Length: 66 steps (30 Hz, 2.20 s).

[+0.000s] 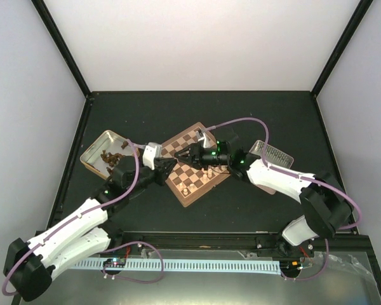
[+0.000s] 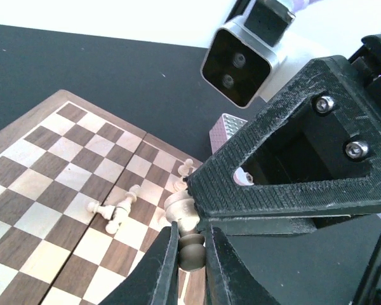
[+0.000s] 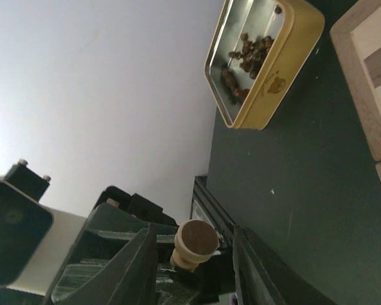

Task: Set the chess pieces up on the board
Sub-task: Place the chess piece on the chessboard.

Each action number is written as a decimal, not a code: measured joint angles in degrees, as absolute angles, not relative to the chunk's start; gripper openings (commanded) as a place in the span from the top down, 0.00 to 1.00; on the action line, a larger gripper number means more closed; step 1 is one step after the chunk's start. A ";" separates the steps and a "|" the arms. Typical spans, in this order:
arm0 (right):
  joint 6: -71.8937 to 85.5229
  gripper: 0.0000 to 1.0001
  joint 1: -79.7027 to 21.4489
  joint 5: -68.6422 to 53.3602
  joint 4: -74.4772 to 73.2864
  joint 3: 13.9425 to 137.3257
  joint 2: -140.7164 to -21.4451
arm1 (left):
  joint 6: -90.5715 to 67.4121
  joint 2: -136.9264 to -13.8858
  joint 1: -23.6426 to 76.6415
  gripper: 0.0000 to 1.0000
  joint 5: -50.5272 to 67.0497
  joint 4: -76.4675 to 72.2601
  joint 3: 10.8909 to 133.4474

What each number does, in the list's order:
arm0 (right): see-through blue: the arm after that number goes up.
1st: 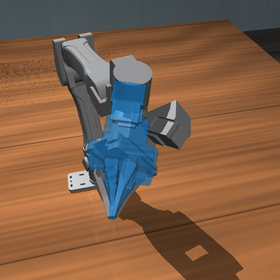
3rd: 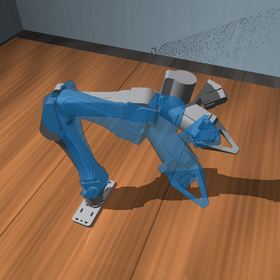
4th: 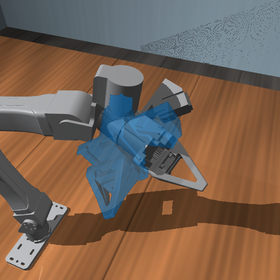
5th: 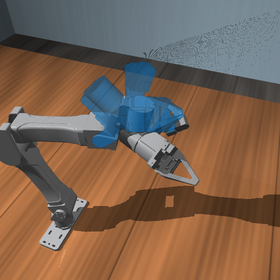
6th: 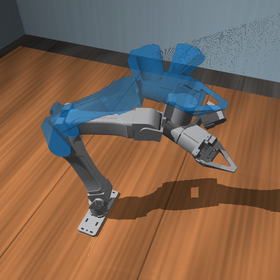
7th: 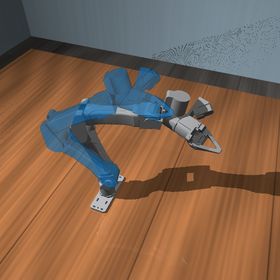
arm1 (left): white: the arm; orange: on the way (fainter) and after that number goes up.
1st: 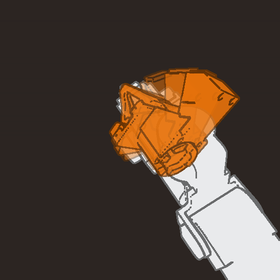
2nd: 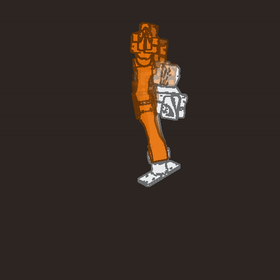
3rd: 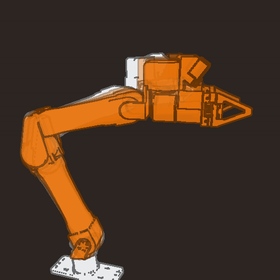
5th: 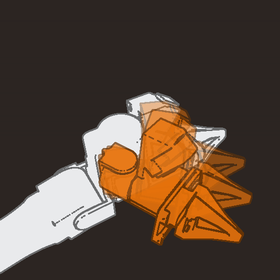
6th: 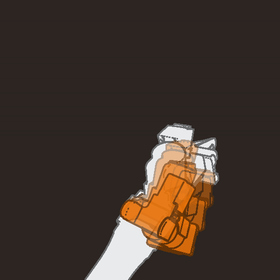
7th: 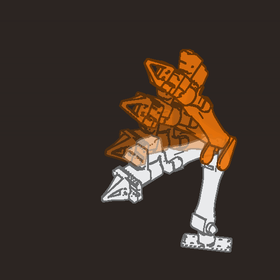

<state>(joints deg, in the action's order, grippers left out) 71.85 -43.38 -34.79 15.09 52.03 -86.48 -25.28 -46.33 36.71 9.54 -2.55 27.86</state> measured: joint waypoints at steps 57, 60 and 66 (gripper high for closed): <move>51.64 0.47 -35.27 -3.29 -11.44 42.46 -60.36 | -20.60 -82.67 40.34 0.98 11.31 34.98 58.52; 50.83 0.47 -35.27 -2.90 -12.29 42.46 -60.60 | -19.73 -87.31 41.47 0.97 10.61 38.26 61.23; 49.76 0.47 -35.27 -2.90 -13.06 42.46 -61.58 | -18.06 -93.91 44.03 0.97 7.86 43.33 65.54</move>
<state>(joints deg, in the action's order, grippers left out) 49.76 -35.27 -2.90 -13.06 42.46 -61.58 -18.06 -93.91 44.03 7.86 43.33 65.54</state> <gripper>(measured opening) 0.531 0.070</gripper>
